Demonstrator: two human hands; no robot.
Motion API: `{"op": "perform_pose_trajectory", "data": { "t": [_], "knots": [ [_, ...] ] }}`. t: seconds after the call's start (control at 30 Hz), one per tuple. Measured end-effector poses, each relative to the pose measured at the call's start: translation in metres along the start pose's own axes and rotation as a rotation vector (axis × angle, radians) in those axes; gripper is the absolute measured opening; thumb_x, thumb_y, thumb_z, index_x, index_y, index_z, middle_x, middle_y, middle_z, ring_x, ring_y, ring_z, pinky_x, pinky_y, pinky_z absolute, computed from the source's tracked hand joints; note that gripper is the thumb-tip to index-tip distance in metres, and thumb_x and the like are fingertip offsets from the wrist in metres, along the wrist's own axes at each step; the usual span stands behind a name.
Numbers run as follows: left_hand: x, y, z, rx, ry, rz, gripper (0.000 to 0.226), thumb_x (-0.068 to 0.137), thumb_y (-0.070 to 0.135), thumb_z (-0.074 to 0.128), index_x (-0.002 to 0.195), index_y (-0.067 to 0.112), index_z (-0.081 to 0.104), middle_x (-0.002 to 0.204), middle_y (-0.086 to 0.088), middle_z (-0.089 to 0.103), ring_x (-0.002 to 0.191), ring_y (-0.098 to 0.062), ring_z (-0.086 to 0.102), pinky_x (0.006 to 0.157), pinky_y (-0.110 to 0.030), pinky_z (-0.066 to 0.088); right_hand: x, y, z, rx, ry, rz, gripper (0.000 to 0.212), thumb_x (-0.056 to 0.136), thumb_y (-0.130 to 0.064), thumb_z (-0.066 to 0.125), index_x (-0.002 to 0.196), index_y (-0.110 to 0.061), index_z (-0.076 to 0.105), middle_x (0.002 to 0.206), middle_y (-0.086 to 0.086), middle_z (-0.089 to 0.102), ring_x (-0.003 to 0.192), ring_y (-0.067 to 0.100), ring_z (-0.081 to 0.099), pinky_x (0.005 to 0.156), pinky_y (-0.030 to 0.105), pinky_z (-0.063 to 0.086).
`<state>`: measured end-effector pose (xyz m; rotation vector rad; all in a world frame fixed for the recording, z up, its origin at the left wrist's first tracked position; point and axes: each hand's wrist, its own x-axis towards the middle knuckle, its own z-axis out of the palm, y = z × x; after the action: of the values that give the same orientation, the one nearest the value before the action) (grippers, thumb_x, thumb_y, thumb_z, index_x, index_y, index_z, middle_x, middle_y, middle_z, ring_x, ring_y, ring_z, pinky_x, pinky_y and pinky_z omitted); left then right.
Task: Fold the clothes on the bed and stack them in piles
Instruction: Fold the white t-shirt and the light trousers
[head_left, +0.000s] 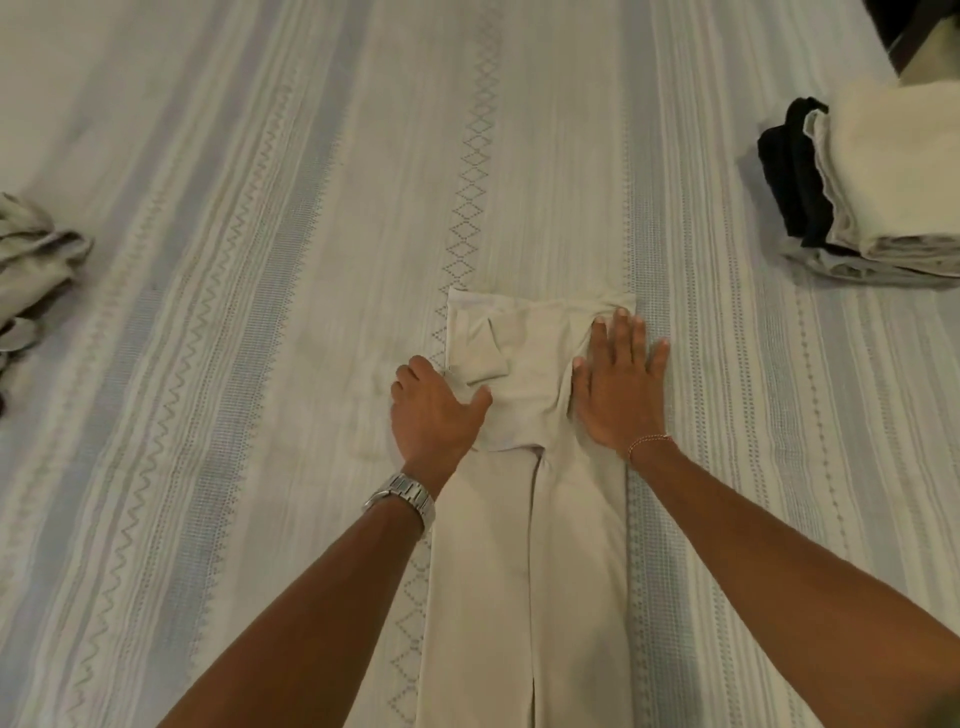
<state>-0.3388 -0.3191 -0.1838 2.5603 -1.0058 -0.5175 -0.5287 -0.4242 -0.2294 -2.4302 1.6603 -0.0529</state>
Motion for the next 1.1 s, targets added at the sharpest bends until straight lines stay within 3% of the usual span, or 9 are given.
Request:
{"op": "perform_pose_trajectory", "data": {
  "t": [0.1,0.17,0.33,0.5,0.7,0.8,0.93,1.03,1.1],
  "knots": [
    [0.014,0.002,-0.003,-0.067,-0.053,-0.041,0.061,0.08,0.038,0.075,0.119,0.005,0.042,0.12,-0.013,0.054,0.109,-0.033,0.055,0.08,-0.041,0.046,-0.007,-0.032,-0.004,0.179,0.318,-0.134,0.045,0.102,-0.029,0.043,0.135,-0.001,0.055,0.145,0.024,0.051,0.137,0.041,0.044,0.117,0.054,0.033],
    [0.018,0.006,-0.003,-0.062,-0.047,-0.074,0.059,0.081,0.039,0.074,0.117,0.006,0.043,0.116,-0.011,0.057,0.105,-0.031,0.059,0.073,-0.038,0.044,-0.005,-0.062,-0.013,0.273,0.338,-0.193,0.029,0.099,-0.03,0.052,0.108,-0.007,0.066,0.111,0.013,0.065,0.104,0.033,0.06,0.087,0.045,0.05],
    [0.011,0.015,-0.003,0.003,-0.011,-0.185,0.075,0.083,0.075,0.059,0.113,0.008,0.045,0.112,-0.009,0.062,0.1,-0.031,0.064,0.074,-0.039,0.048,0.016,-0.112,-0.031,0.223,-0.17,0.156,0.046,0.096,-0.058,0.05,0.088,-0.014,0.063,0.086,0.002,0.064,0.081,0.024,0.063,0.068,0.033,0.042],
    [0.014,0.013,-0.007,0.0,-0.112,-0.206,0.052,0.086,0.048,0.069,0.113,0.01,0.046,0.112,-0.008,0.063,0.099,-0.031,0.064,0.07,-0.035,0.042,0.038,-0.113,-0.033,0.573,-0.31,0.321,0.02,0.083,-0.032,0.064,0.07,-0.02,0.055,0.068,-0.004,0.056,0.066,0.019,0.058,0.054,0.026,0.036],
    [0.001,0.021,-0.014,-0.084,-0.084,-0.05,0.026,0.087,0.033,0.067,0.103,0.017,0.053,0.09,0.005,0.06,0.079,-0.018,0.058,0.064,-0.03,0.04,0.041,-0.094,-0.044,1.29,-0.34,0.429,0.015,0.091,-0.028,0.062,0.096,-0.014,0.065,0.091,0.005,0.073,0.087,0.023,0.072,0.08,0.041,0.062],
    [-0.01,0.037,-0.012,-0.28,-0.169,0.159,0.013,0.083,0.022,0.069,0.092,0.019,0.06,0.071,0.009,0.06,0.064,-0.008,0.058,0.058,-0.028,0.046,0.041,-0.078,-0.051,1.514,-0.383,0.524,0.006,0.098,-0.018,0.06,0.094,-0.016,0.062,0.08,0.002,0.066,0.072,0.019,0.065,0.067,0.036,0.057],
    [-0.016,0.057,-0.006,-0.589,-0.274,0.18,0.008,0.086,0.015,0.071,0.094,0.017,0.071,0.074,0.005,0.068,0.064,-0.004,0.06,0.068,-0.021,0.053,0.034,-0.048,-0.059,1.915,-0.387,0.579,0.021,0.102,-0.024,0.057,0.081,-0.017,0.06,0.079,-0.003,0.062,0.086,0.016,0.06,0.084,0.032,0.053],
    [-0.004,0.063,-0.001,-0.596,-0.122,0.173,0.004,0.09,0.014,0.067,0.092,0.016,0.07,0.079,0.005,0.069,0.068,-0.008,0.062,0.068,-0.025,0.052,0.017,-0.028,-0.062,1.902,-0.545,0.705,0.042,0.099,-0.053,0.056,0.116,-0.018,0.07,0.11,0.007,0.076,0.106,0.023,0.072,0.095,0.042,0.056],
    [0.008,0.064,0.003,-0.509,-0.065,0.239,0.012,0.092,0.01,0.063,0.101,0.014,0.069,0.088,0.007,0.067,0.07,-0.005,0.059,0.07,-0.024,0.05,0.004,-0.019,-0.058,1.758,-0.58,0.716,0.039,0.094,-0.046,0.068,0.121,-0.019,0.07,0.113,0.01,0.076,0.104,0.025,0.073,0.092,0.043,0.059]
  ]
}}
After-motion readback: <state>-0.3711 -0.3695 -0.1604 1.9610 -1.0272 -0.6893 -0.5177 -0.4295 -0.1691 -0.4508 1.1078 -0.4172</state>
